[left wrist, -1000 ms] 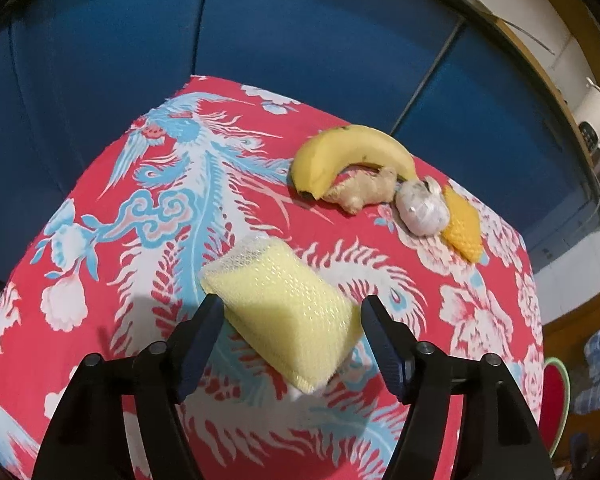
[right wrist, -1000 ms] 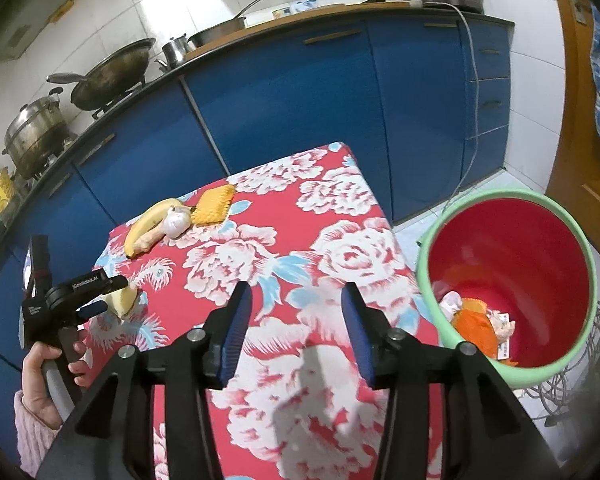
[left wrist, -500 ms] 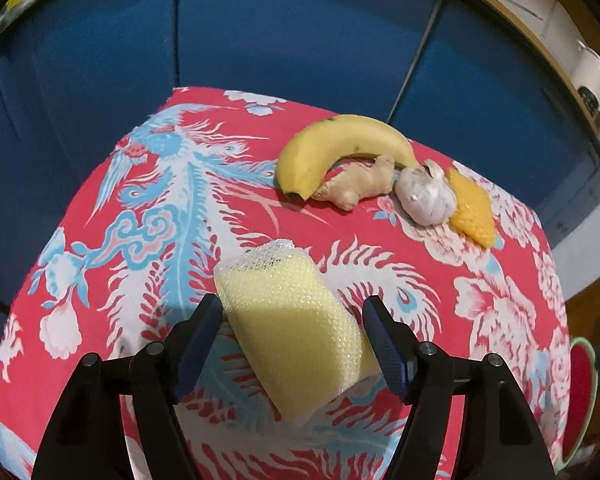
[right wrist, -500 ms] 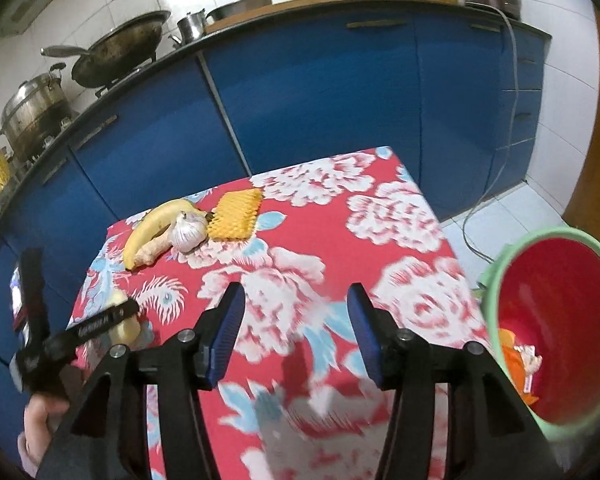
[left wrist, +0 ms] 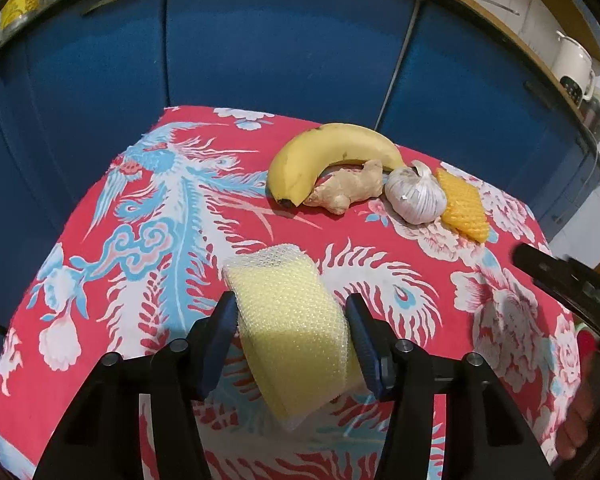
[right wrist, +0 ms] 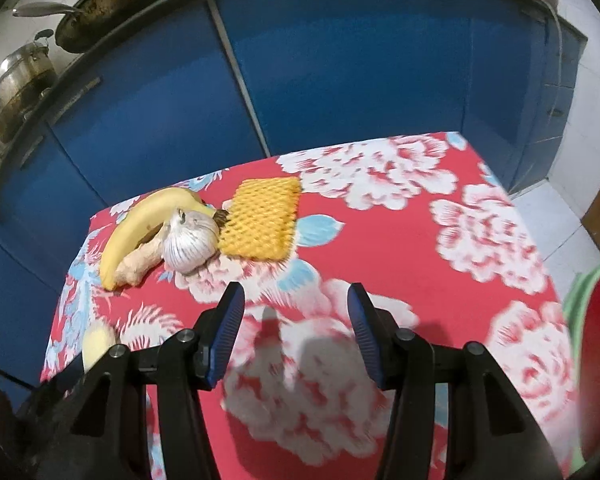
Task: Collect trash
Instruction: 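Grasp the yellow sponge with the left tool while the right tool grasps the yellow mesh pad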
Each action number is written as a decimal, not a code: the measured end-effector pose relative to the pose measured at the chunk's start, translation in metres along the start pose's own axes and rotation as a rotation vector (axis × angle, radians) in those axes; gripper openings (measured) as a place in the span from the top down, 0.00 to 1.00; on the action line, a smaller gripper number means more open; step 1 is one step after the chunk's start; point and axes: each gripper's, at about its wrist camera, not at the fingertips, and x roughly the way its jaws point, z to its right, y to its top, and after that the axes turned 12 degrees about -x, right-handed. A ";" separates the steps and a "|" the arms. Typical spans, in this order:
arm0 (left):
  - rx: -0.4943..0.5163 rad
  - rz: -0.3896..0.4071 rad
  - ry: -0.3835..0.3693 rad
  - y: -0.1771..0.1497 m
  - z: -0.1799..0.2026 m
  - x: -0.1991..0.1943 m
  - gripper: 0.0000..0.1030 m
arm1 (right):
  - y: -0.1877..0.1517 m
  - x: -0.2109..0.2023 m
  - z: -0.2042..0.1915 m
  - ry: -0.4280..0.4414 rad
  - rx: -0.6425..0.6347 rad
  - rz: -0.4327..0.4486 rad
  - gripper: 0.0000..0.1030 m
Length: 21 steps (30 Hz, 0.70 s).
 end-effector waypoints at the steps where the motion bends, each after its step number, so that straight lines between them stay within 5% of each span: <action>1: 0.002 0.003 0.001 0.000 0.000 0.000 0.45 | 0.003 0.005 -0.002 0.002 0.000 -0.002 0.47; 11: 0.012 0.015 0.008 0.000 0.001 0.001 0.45 | 0.025 0.039 -0.013 -0.001 -0.035 -0.011 0.47; 16: 0.013 0.015 0.008 0.000 0.001 0.001 0.45 | 0.028 0.050 -0.015 0.007 -0.034 -0.025 0.59; 21: 0.014 0.016 0.008 0.000 0.001 0.001 0.45 | 0.030 0.048 -0.019 -0.008 -0.073 -0.016 0.84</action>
